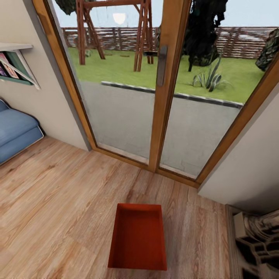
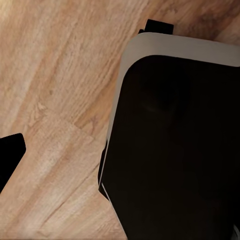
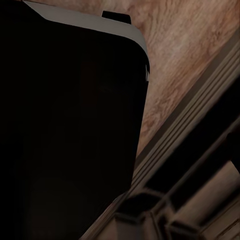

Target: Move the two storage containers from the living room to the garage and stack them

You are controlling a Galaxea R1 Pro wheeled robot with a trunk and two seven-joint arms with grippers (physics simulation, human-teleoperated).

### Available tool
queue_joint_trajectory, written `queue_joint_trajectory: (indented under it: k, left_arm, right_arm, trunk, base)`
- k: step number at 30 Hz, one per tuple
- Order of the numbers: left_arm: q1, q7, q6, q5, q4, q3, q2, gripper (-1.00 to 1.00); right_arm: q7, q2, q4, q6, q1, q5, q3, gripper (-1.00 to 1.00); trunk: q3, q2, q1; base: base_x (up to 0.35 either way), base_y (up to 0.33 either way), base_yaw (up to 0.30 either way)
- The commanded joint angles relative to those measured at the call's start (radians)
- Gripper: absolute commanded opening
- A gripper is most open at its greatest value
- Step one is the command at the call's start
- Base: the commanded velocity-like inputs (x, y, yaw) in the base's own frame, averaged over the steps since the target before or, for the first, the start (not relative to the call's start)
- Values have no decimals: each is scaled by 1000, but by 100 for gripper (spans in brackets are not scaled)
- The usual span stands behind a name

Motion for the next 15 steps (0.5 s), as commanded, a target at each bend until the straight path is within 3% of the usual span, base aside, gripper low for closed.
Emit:
queue_joint_trajectory:
  k: [1, 15]
  left_arm:
    - [-1, 3, -3, 9, 0, -9, 0, 100]
    - [-1, 3, -3, 9, 1, -9, 0, 100]
  right_arm:
    - [-3, 0, 0, -3, 0, -10, 9, 100]
    - [-3, 0, 0, -3, 0, -10, 8, 100]
  trunk:
    - [-2, 0, 0]
    - [-25, 0, 0]
  base:
    - [0, 0, 0]
    - [0, 0, 0]
